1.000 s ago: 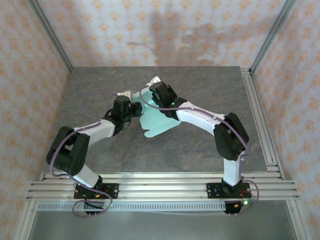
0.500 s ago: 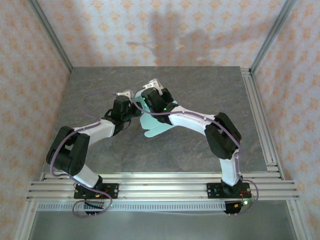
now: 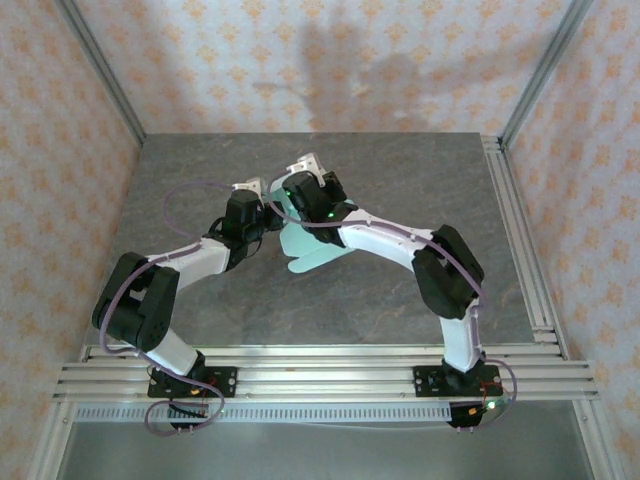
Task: Fold the paper box
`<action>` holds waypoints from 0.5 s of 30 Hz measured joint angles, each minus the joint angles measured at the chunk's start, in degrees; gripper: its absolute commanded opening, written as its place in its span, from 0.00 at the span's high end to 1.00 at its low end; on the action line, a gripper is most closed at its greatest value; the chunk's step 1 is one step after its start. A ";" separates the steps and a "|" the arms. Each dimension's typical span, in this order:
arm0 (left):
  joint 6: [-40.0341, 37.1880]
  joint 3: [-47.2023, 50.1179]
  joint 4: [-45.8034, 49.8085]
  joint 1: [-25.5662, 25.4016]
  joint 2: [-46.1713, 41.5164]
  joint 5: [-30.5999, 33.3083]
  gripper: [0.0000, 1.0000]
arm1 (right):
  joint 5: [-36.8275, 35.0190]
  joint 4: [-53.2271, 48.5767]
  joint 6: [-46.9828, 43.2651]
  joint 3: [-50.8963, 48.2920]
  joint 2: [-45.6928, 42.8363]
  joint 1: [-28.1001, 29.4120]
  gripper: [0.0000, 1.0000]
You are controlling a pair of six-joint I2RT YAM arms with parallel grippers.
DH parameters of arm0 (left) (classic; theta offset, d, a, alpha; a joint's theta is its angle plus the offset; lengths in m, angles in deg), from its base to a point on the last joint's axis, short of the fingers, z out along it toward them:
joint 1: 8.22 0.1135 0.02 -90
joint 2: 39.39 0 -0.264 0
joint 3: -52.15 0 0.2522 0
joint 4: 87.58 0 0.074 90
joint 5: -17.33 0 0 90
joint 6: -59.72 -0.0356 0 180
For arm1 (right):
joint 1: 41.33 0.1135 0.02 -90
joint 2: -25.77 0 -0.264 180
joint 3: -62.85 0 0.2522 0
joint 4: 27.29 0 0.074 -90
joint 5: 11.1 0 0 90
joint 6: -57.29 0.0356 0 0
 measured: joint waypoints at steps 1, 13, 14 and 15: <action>0.07 0.00 -0.07 -0.02 0.00 -0.02 1.00 | 1.22 0.00 0.26 -0.57 -0.72 -0.13 0.59; -0.07 0.00 -0.52 -0.42 -0.22 -1.79 1.00 | 28.33 1.25 -1.01 -14.32 -16.22 -3.23 0.30; -0.07 -0.02 -0.52 -0.42 -0.31 -1.81 1.00 | 30.36 1.20 -0.90 -15.32 -17.55 -4.02 0.30; -0.04 -0.02 -0.59 -0.42 -0.42 -1.88 1.00 | 32.59 1.22 -0.76 -16.41 -18.97 -4.92 0.30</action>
